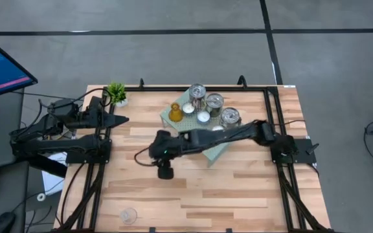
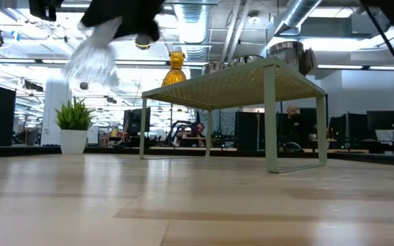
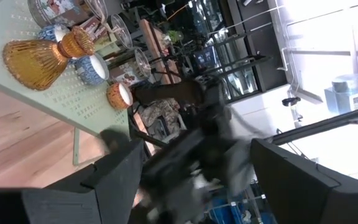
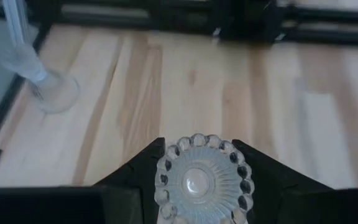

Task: Stock candles on shelf
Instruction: Put the top transparent candle holder on the shelf

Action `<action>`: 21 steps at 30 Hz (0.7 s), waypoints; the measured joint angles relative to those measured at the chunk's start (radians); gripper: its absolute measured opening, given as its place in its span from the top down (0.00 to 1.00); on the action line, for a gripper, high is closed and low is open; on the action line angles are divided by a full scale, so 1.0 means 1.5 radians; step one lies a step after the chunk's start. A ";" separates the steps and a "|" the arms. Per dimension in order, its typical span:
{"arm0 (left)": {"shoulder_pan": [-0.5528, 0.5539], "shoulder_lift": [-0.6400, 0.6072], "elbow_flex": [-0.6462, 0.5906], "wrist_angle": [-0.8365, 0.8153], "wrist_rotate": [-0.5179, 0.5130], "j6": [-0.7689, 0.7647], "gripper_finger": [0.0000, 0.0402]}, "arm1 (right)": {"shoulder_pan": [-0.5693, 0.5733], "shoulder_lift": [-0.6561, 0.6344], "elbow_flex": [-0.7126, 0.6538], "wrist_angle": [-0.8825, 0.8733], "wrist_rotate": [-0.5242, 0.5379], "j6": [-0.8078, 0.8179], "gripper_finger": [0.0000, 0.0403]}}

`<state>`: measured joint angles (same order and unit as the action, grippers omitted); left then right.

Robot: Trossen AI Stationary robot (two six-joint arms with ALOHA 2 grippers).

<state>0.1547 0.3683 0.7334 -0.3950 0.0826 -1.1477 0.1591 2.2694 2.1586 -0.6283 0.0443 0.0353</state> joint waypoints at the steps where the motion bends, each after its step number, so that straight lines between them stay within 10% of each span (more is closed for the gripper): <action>1: 0.000 0.000 0.000 0.000 0.000 0.000 0.26 | -0.002 -0.017 0.000 -0.017 0.007 0.000 0.62; 21: 0.000 0.000 0.000 0.008 0.000 0.030 0.26 | -0.050 -0.191 -0.014 -0.333 0.186 0.047 0.62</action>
<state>0.1547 0.3683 0.7334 -0.3825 0.0826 -1.1034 0.0844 1.9823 2.1383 -1.1275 0.3232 0.1063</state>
